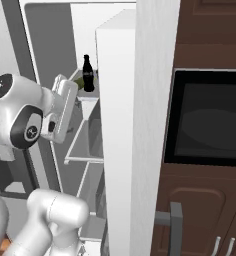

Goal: Place the tupperware on the top shelf of the fridge. Make space for the tupperware among the existing items by rearranging them on the shelves if needed. Close the fridge door when finished.

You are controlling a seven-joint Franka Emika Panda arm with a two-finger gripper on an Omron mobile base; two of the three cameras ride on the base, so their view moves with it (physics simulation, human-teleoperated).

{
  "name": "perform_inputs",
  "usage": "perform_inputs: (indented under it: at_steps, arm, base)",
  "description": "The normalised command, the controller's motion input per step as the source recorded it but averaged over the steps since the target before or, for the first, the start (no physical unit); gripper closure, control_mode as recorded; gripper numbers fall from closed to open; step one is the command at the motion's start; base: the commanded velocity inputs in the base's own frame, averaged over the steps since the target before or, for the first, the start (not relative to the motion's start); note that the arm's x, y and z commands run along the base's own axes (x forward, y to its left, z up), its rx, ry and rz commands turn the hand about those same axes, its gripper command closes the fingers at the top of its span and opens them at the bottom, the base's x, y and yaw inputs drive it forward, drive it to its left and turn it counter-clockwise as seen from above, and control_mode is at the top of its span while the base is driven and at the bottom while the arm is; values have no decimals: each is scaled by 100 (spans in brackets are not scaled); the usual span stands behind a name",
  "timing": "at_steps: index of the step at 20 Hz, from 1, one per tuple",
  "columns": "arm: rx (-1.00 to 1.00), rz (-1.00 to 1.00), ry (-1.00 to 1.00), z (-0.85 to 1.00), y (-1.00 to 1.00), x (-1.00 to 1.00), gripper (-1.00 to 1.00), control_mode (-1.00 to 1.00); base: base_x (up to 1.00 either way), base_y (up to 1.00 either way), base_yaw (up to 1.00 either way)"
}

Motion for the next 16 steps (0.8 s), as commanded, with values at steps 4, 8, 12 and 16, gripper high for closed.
perform_inputs:
  at_steps: [4,8,12,16]
  arm:
    - [5,21,7,0,4,-52,-100,-100]
    - [0,2,1,0,0,0,-100,-100]
    - [0,0,0,0,0,-7,-100,100]
    - [0,0,0,0,0,0,-100,100]
  base:
    - [0,0,0]
    - [0,0,0]
    - [-11,0,0]
    - [-55,0,0]
